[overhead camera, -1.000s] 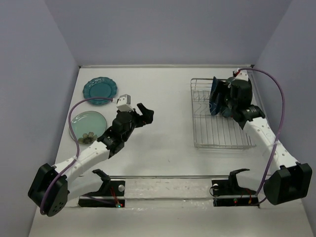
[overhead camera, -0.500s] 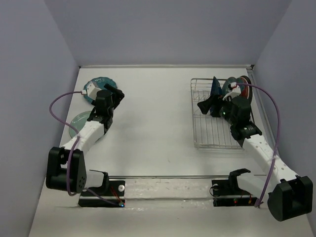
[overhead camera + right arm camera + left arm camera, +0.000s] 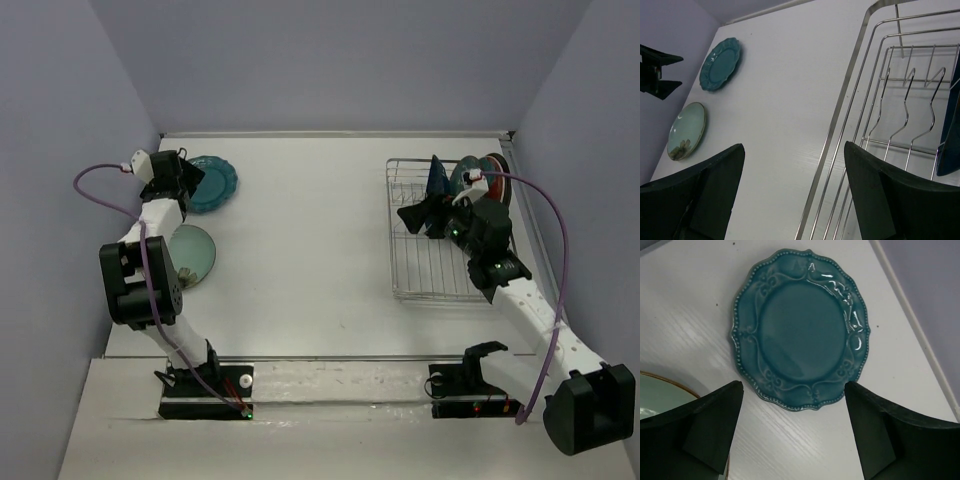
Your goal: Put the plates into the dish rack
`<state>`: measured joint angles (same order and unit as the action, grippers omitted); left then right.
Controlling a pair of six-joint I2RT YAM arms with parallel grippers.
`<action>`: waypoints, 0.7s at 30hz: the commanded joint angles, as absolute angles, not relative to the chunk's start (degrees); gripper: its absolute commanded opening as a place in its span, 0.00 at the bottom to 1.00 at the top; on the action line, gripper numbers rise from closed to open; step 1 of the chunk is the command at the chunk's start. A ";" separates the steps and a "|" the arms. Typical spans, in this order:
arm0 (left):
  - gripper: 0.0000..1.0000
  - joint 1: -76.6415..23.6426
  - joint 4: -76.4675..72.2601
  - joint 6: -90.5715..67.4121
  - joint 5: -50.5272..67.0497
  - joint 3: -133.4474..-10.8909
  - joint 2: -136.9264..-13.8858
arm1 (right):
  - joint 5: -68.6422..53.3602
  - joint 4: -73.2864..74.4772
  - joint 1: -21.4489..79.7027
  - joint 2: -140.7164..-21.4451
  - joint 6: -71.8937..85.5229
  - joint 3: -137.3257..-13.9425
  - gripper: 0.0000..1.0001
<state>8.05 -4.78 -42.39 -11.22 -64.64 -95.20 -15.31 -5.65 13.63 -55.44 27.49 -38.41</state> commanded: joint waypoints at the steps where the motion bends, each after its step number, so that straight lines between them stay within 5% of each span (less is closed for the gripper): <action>1: 0.94 11.15 -1.14 -38.32 -9.49 -67.94 -97.20 | -16.43 -10.37 14.15 -54.14 27.86 -38.06 0.85; 21: 0.88 14.41 -2.72 -38.75 -2.99 -74.53 -110.92 | -18.54 -11.34 14.15 -54.14 27.77 -37.62 0.84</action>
